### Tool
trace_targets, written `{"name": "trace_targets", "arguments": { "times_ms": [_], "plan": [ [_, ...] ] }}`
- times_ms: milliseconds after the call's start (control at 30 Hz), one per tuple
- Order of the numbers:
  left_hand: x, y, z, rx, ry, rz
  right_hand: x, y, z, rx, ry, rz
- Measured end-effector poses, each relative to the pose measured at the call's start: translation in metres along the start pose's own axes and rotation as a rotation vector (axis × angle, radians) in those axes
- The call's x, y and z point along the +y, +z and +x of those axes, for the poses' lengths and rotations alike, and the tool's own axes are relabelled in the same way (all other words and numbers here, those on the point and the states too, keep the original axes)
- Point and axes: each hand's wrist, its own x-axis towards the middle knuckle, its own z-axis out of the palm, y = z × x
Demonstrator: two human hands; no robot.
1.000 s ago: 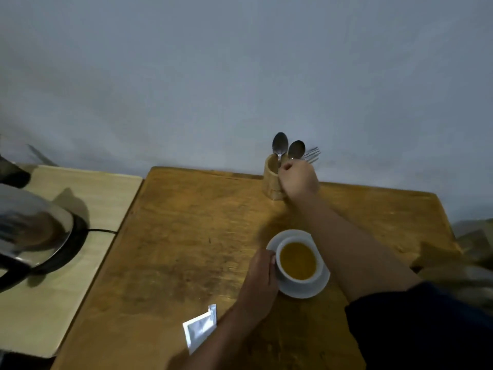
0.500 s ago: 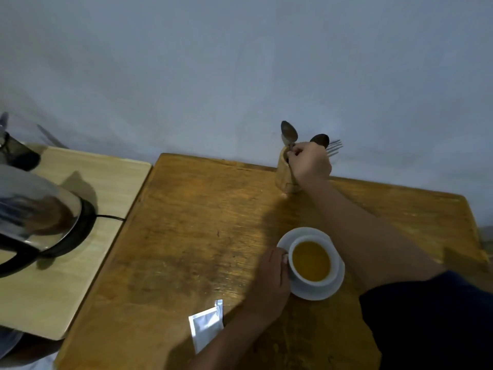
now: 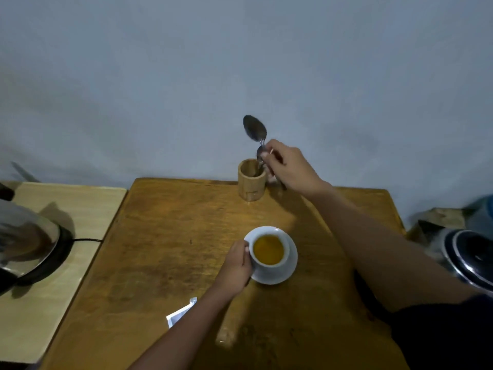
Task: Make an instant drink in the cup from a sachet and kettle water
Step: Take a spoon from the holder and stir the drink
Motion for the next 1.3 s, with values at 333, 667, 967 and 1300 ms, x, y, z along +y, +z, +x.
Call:
{"name": "trace_targets", "arguments": {
  "times_ms": [333,667,967,1300],
  "plan": [
    [0.004,0.006,0.001,0.043,-0.062,-0.007,0.004,-0.028,-0.081,-0.655,0.252,-0.426],
    [0.007,0.003,-0.001,0.043,-0.068,0.022,0.022,0.016,-0.109,-0.366,0.17,-0.564],
    [0.008,0.002,0.001,0.027,-0.091,0.044,0.027,0.02,-0.111,0.027,0.357,0.164],
    [0.009,0.0,0.002,-0.004,-0.146,0.064,0.009,0.02,-0.108,-0.306,0.199,-0.158]
  ]
}}
